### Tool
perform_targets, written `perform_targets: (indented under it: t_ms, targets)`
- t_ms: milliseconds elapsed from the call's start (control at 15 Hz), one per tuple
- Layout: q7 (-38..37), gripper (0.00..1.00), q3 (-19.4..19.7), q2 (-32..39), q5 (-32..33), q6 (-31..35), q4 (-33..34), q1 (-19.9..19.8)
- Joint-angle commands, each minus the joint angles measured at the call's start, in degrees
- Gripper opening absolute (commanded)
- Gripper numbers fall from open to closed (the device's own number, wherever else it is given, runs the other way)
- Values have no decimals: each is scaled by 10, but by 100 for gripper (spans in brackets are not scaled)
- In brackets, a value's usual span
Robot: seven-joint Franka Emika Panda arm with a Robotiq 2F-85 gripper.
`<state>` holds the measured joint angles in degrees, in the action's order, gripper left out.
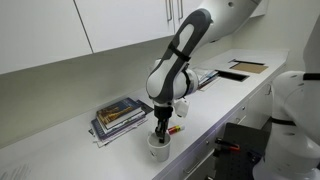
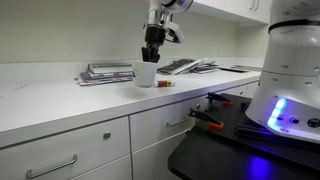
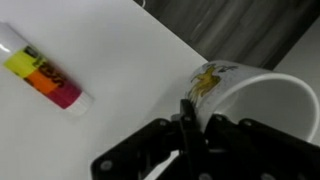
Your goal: Move the cup to the right
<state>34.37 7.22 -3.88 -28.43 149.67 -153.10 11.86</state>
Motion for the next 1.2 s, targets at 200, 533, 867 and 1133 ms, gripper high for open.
perform_targets:
  t_ms: [200,533,867,1133]
  targets:
    - [-38,3,-31,66,151,26,38,-83]
    - [-105,3,-51,107,246,29,95,-98]
    - [-138,3,-70,149,246,19,150,-107]
    - [-164,41,-75,167,248,23,161,-111]
